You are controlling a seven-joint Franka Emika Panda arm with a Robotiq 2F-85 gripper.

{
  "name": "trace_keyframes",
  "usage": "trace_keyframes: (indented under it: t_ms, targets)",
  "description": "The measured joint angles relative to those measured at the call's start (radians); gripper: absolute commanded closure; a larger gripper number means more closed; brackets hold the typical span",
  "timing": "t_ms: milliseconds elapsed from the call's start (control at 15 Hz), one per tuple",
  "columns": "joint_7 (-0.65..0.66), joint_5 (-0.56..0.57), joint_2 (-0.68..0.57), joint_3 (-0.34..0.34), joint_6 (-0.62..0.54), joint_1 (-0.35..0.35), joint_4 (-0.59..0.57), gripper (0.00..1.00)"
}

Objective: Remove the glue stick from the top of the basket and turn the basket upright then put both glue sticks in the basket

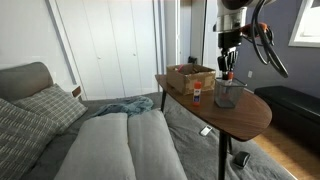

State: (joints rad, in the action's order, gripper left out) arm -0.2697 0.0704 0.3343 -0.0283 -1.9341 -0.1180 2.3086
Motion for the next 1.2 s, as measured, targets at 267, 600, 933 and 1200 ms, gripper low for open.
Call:
trace_keyframes:
  t_ms: [267, 600, 933, 1200]
  targets:
    - [0.003, -0.020, 0.000, 0.001, -0.036, 0.000, 0.028, 0.39]
    - [0.023, -0.021, 0.014, 0.001, -0.044, 0.000, 0.031, 0.05]
    - [0.043, -0.016, 0.089, -0.008, -0.045, -0.001, 0.032, 0.00]
    - [0.045, -0.032, 0.120, -0.034, -0.046, -0.028, 0.032, 0.00]
